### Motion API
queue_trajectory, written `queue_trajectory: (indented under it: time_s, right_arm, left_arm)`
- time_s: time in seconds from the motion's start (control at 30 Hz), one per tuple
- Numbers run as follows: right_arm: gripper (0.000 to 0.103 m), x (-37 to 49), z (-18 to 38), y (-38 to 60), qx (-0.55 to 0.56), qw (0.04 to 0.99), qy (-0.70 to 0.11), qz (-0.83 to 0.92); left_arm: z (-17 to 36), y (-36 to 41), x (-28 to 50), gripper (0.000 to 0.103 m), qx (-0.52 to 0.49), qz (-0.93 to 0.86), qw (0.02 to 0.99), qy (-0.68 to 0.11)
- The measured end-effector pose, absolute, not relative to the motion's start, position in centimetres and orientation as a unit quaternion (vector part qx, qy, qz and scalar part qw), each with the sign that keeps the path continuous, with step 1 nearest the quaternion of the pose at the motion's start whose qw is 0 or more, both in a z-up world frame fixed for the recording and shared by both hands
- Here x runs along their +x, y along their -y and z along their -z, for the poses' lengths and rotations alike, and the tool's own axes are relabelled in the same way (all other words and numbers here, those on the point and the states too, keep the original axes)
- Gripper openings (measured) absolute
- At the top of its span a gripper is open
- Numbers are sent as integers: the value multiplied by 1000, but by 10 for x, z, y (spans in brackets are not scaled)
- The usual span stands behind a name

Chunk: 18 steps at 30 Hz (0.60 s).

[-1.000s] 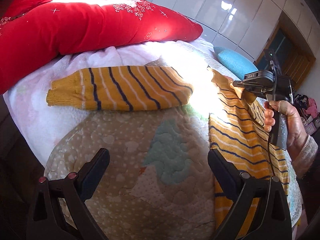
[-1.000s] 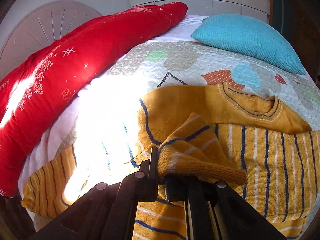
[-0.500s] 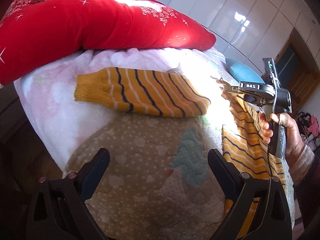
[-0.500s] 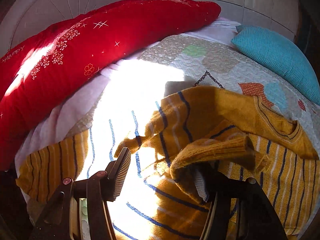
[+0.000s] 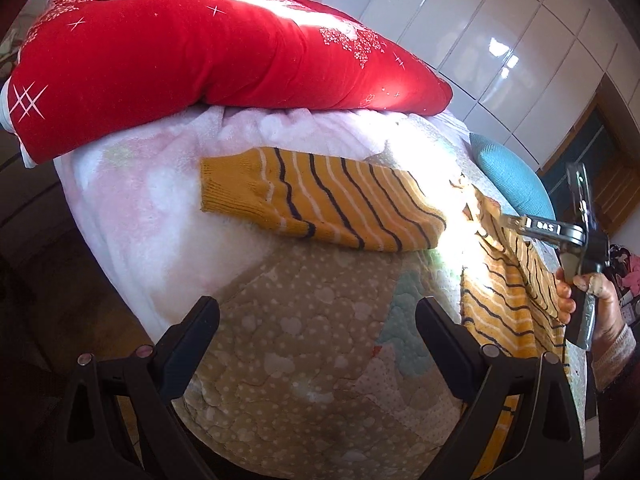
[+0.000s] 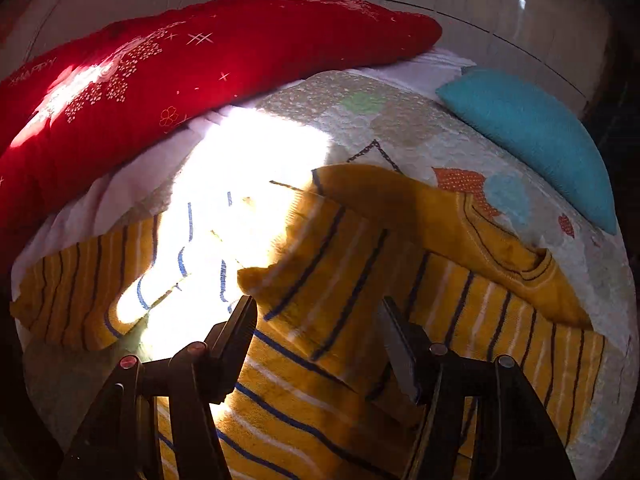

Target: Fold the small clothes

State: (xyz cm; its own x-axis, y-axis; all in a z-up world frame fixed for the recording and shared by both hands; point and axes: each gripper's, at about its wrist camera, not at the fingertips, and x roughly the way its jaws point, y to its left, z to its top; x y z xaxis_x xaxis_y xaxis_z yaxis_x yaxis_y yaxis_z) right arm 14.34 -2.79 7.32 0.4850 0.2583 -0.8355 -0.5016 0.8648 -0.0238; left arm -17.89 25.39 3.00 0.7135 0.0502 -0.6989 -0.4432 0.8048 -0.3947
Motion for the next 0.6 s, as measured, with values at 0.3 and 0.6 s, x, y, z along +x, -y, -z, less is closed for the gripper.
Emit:
queue_trajectory:
  time_s: [0.3,0.6]
  right_arm:
    - [67,160,-74,277,10,878,-478,25]
    - [11,162,-42,266,57,868,-492,-24]
  left_arm:
    - [-40,-231,-167,98,-256,-112,893,-354]
    - [-43,-185,-144,98,-218,-90,895,-380]
